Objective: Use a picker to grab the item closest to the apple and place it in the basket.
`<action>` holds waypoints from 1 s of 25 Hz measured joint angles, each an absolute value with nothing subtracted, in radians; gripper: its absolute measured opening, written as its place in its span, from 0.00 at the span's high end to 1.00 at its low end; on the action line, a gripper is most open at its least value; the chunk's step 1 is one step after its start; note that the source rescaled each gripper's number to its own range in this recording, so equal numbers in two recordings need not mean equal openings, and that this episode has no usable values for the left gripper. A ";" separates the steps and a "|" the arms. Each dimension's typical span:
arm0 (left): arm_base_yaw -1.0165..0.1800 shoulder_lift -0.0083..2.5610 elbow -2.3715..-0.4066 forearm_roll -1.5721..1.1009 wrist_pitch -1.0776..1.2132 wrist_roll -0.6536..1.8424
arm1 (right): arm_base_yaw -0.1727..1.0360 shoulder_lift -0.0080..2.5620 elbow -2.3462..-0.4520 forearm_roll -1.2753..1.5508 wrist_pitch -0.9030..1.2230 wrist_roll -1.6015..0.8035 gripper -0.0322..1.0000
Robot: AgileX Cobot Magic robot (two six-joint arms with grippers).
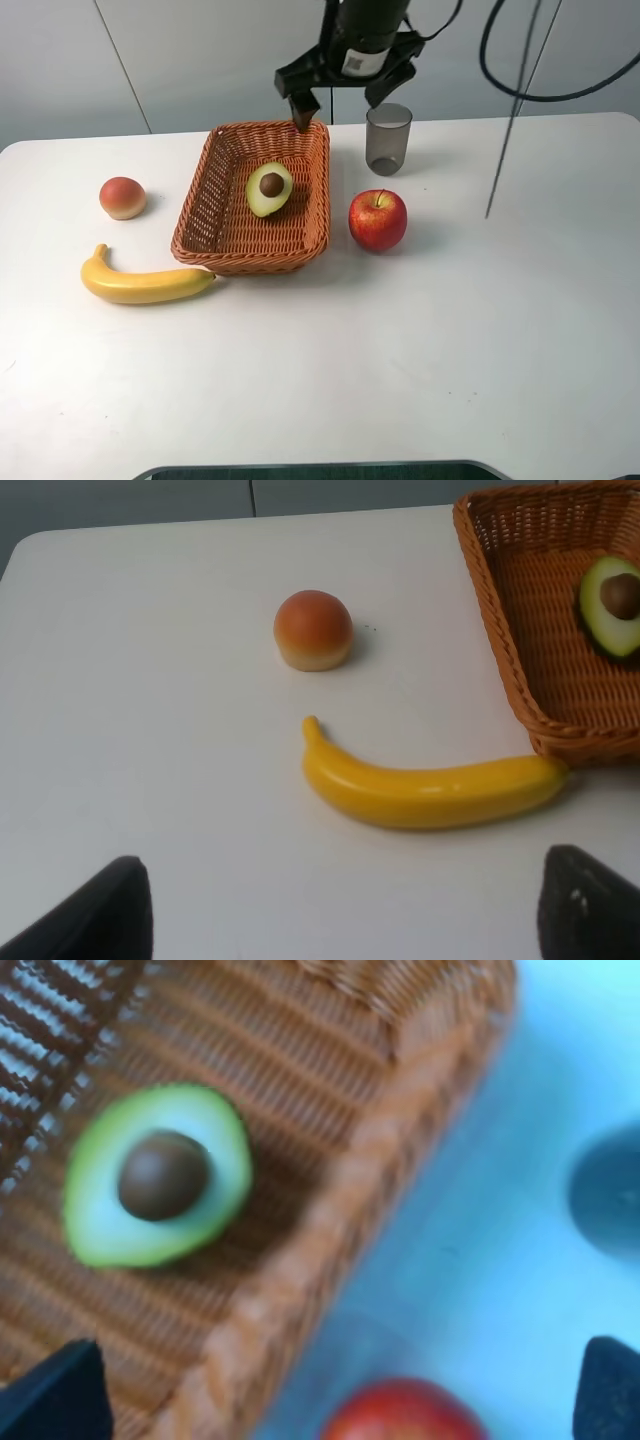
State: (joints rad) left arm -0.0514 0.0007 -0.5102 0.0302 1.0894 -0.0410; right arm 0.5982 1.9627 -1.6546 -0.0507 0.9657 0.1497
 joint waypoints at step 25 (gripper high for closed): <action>-0.051 0.001 -0.510 0.030 1.089 -0.039 | 0.144 0.859 -0.799 -0.061 0.979 0.202 0.00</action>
State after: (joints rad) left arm -0.0514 0.0007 -0.5102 0.0302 1.0894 -0.0391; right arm 0.1437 0.8586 -0.7993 -0.0611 0.9788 0.2016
